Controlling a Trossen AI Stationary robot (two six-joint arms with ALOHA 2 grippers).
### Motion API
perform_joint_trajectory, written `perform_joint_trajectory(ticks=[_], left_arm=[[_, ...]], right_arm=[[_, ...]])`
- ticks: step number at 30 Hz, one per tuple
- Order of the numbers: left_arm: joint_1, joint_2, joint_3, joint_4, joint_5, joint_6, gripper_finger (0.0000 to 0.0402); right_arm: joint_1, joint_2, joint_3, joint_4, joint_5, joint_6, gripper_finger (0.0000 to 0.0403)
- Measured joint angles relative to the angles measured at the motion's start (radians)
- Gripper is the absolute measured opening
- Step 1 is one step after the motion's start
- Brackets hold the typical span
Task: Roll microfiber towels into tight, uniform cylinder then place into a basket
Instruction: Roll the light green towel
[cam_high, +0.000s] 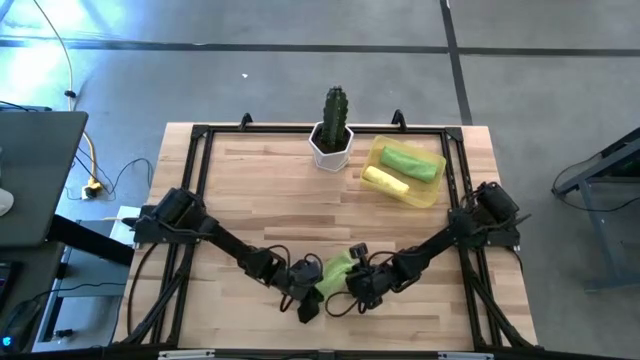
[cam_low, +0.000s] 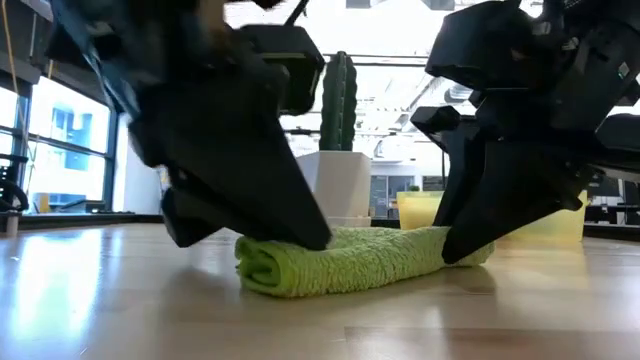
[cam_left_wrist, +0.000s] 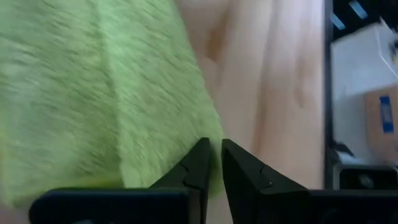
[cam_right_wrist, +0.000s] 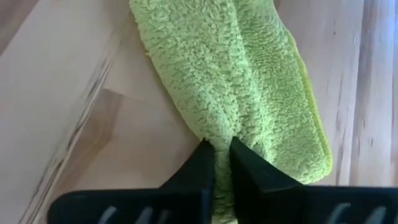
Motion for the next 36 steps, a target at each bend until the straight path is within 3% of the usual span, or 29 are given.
perform_joint_trajectory(ticks=[6, 13, 18, 22, 29, 33, 36], left_arm=[[-0.016, -0.036, 0.0, -0.063, 0.062, 0.018, 0.0032], [-0.055, -0.046, 0.001, -0.094, 0.033, 0.079, 0.0032], [-0.085, -0.047, 0.001, -0.091, -0.055, 0.17, 0.0032], [-0.105, -0.049, 0.003, -0.087, -0.142, 0.247, 0.0032], [-0.14, -0.049, 0.003, -0.025, -0.275, 0.466, 0.0032], [-0.156, -0.051, 0.005, 0.027, -0.409, 0.644, 0.0032], [-0.151, -0.051, 0.005, 0.021, -0.487, 0.676, 0.0032]], right_arm=[[-0.013, -0.001, -0.001, -0.002, -0.095, 0.055, 0.0006], [-0.088, -0.003, -0.001, 0.035, -0.377, 0.21, 0.0002], [-0.168, 0.001, -0.004, 0.109, -0.679, 0.331, 0.0002], [-0.233, 0.003, -0.006, 0.118, -0.826, 0.446, 0.0001], [-0.328, 0.005, -0.007, 0.104, -0.972, 0.636, 0.0001], [-0.364, 0.005, -0.007, 0.071, -0.996, 0.663, 0.0001], [-0.382, 0.01, -0.006, 0.054, -1.013, 0.664, 0.0001]])
